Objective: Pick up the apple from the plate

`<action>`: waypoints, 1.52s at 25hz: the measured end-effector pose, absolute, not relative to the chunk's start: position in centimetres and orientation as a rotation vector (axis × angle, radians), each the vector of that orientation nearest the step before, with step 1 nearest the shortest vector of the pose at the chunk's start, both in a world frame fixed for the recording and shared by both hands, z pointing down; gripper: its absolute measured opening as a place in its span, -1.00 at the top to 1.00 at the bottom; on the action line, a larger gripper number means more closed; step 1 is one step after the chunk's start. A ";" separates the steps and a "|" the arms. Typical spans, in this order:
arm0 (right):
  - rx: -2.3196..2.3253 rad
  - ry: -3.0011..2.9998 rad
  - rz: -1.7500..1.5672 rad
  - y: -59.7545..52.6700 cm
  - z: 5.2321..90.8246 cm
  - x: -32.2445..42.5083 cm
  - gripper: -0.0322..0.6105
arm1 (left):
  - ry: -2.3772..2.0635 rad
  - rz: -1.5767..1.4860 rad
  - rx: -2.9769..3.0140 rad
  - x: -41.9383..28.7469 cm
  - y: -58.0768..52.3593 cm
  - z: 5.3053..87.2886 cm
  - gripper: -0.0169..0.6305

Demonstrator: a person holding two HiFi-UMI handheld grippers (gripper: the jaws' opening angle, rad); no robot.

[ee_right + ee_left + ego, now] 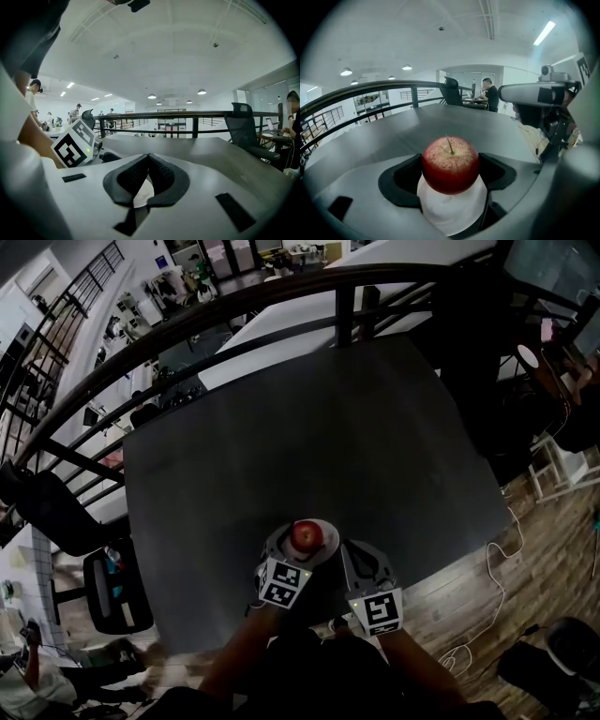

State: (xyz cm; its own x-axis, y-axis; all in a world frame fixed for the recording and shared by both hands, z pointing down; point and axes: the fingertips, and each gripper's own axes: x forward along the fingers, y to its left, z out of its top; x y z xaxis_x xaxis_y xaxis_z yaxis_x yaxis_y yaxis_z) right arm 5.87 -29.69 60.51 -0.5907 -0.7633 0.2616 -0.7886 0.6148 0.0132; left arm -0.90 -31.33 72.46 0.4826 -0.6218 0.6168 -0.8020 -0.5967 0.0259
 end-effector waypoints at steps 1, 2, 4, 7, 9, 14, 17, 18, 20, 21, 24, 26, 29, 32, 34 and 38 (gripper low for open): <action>1.271 -2.598 0.150 -29.7 60.4 5.9 0.82 | -1.200 0.811 2.430 -0.7 -31.4 71.9 -0.24; 1.270 -2.595 0.150 -29.6 60.3 5.9 0.82 | -1.200 0.804 2.439 -0.6 -31.5 71.4 -0.24; 1.272 -2.590 0.149 -29.4 60.4 6.0 0.82 | -1.201 0.796 2.451 -0.4 -31.4 70.4 -0.24; 1.280 -2.591 0.145 -28.8 60.2 6.2 0.82 | -1.215 0.788 2.471 -0.4 -31.2 68.8 -0.24; 1.282 -2.597 0.138 -28.5 59.8 6.3 0.82 | -1.238 0.764 2.490 -0.4 -31.2 67.1 -0.24; 1.288 -2.616 0.115 -28.0 58.6 6.6 0.82 | -1.274 0.676 2.543 -0.1 -30.4 62.6 -0.24; 1.310 -2.626 0.121 -27.9 58.2 6.5 0.82 | -1.287 0.632 2.578 -0.2 -29.8 60.4 -0.24; 1.316 -2.630 0.120 -27.9 58.1 6.3 0.82 | -1.291 0.621 2.587 -0.3 -29.6 59.8 -0.24; 1.324 -2.641 0.106 -28.0 57.5 6.1 0.82 | -1.305 0.604 2.603 -0.4 -29.4 58.5 -0.24; 1.328 -2.646 0.098 -28.2 57.1 6.0 0.82 | -1.314 0.600 2.611 -0.5 -29.4 57.9 -0.24; 1.345 -2.658 0.087 -28.7 55.8 6.3 0.82 | -1.339 0.593 2.621 -0.6 -29.4 56.4 -0.24; 1.360 -2.664 0.060 -29.0 55.1 6.9 0.82 | -1.350 0.583 2.623 -0.5 -29.4 55.9 -0.24; 1.393 -2.680 -0.007 -29.3 53.5 7.3 0.82 | -1.370 0.558 2.630 -0.7 -29.4 55.0 -0.24; 1.446 -2.673 -0.076 -29.2 51.8 7.8 0.82 | -1.404 0.506 2.628 -1.4 -29.0 53.5 -0.24; 1.484 -2.656 -0.120 -29.3 50.8 8.5 0.82 | -1.425 0.473 2.633 -1.6 -28.9 52.5 -0.24; 1.483 -2.652 -0.191 -29.6 49.1 8.5 0.82 | -1.450 0.411 2.653 -1.8 -28.8 51.1 -0.24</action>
